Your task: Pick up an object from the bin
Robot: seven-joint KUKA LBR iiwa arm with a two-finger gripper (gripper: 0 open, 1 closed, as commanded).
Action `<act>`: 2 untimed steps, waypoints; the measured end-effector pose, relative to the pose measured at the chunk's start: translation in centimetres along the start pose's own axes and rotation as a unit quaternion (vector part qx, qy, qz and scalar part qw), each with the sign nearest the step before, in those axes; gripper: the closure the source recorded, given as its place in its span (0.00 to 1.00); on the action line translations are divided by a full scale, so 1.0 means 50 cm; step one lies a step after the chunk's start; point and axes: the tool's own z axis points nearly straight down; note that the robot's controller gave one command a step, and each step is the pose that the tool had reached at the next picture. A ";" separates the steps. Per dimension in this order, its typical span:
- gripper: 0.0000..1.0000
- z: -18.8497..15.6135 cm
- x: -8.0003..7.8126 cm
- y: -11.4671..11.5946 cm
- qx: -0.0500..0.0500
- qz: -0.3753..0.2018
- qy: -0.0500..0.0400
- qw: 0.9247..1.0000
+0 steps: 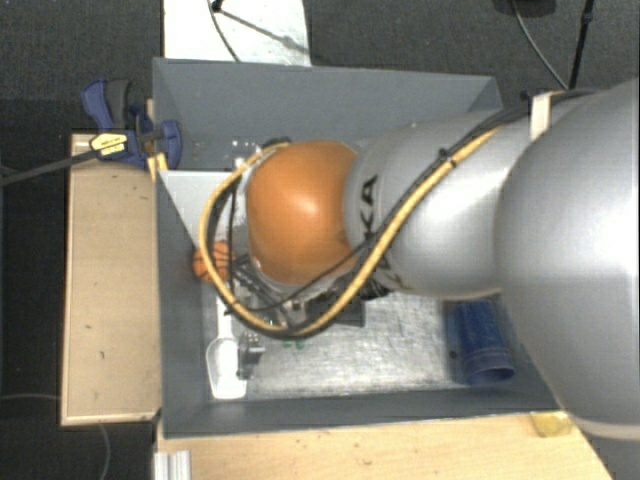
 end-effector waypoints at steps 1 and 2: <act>0.00 -0.009 -0.005 -0.002 -0.001 0.003 -0.004 1.000; 0.00 0.126 -0.022 0.021 0.000 -0.217 -0.006 0.976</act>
Offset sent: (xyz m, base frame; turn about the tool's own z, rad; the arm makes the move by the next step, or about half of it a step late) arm 0.0118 0.0138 -0.0916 -0.5974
